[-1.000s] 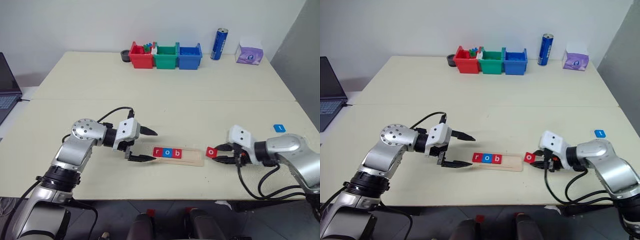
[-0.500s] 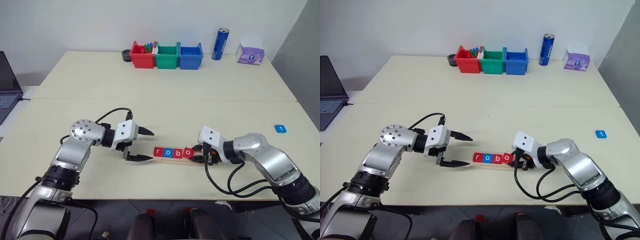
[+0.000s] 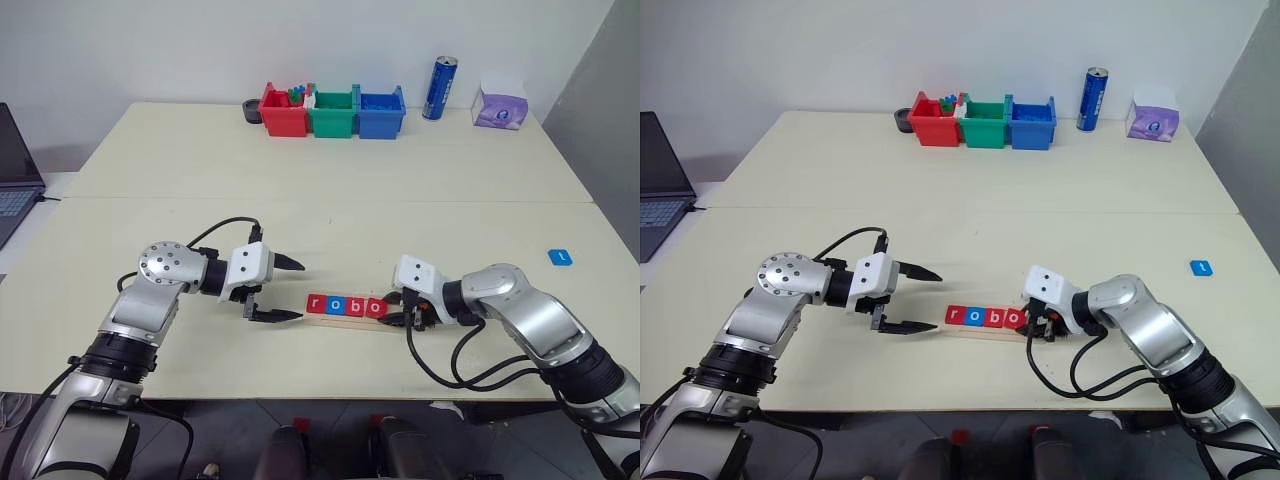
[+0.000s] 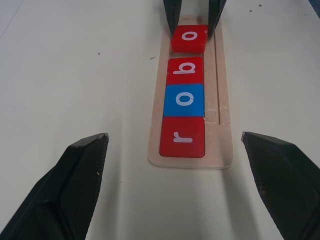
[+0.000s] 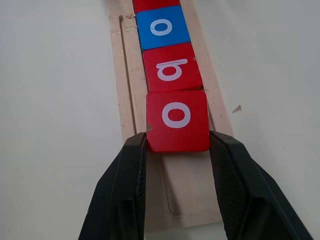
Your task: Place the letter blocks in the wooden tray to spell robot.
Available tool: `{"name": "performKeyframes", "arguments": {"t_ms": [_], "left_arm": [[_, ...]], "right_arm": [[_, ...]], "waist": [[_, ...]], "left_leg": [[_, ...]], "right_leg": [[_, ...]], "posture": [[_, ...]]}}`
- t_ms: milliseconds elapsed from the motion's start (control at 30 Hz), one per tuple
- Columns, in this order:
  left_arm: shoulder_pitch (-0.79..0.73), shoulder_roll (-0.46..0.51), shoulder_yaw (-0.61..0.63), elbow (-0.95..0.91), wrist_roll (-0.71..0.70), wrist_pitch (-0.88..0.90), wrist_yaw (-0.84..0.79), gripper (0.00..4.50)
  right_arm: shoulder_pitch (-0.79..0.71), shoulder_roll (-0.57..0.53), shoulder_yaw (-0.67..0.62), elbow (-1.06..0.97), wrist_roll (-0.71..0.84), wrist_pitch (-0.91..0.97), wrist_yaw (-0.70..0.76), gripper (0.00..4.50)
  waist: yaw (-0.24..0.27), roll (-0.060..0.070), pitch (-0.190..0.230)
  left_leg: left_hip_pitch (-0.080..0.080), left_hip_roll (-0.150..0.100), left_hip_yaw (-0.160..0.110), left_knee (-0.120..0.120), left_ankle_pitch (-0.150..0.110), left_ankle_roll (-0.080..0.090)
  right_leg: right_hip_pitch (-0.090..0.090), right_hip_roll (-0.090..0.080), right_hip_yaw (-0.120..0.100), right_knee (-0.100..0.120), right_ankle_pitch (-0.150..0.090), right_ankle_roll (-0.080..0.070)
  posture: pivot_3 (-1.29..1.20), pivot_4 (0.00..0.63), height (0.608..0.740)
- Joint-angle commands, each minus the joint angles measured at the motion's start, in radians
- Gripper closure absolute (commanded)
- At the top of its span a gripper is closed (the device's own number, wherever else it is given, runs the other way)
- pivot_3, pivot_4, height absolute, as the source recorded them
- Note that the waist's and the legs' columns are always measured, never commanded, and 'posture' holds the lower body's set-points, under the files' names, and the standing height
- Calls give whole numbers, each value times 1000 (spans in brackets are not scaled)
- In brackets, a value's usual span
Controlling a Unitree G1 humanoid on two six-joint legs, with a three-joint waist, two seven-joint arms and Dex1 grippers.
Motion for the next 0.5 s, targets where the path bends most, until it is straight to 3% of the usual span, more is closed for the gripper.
{"name": "performKeyframes", "arguments": {"t_ms": [33,67,333,367,500], "left_arm": [[-5,11,24,-35,-3,6,12,0],[-4,11,24,-37,-3,7,13,0],[-1,5,20,-21,3,-7,24,0],[2,4,21,-17,3,-13,25,0],[15,6,28,15,6,-44,27,0]], "right_arm": [[-25,-3,4,-18,-6,-14,17,3055],[-27,-2,5,-16,-7,-13,17,3055],[-49,9,-15,-5,-3,-11,5,239],[-51,8,-22,-12,2,-5,5,29],[-38,-16,-73,-90,40,32,8,29]], "waist": [[0,0,0],[0,0,0],[0,0,0],[0,0,0],[0,0,0]], "left_leg": [[0,0,0,0,0,0],[0,0,0,0,0,0],[0,0,0,0,0,0],[0,0,0,0,0,0],[0,0,0,0,0,0]], "right_leg": [[0,0,0,0,0,0],[0,0,0,0,0,0],[0,0,0,0,0,0],[0,0,0,0,0,0],[0,0,0,0,0,0]], "posture": [[0,150,740],[0,150,740],[0,150,740],[0,150,740],[0,150,740]]}}
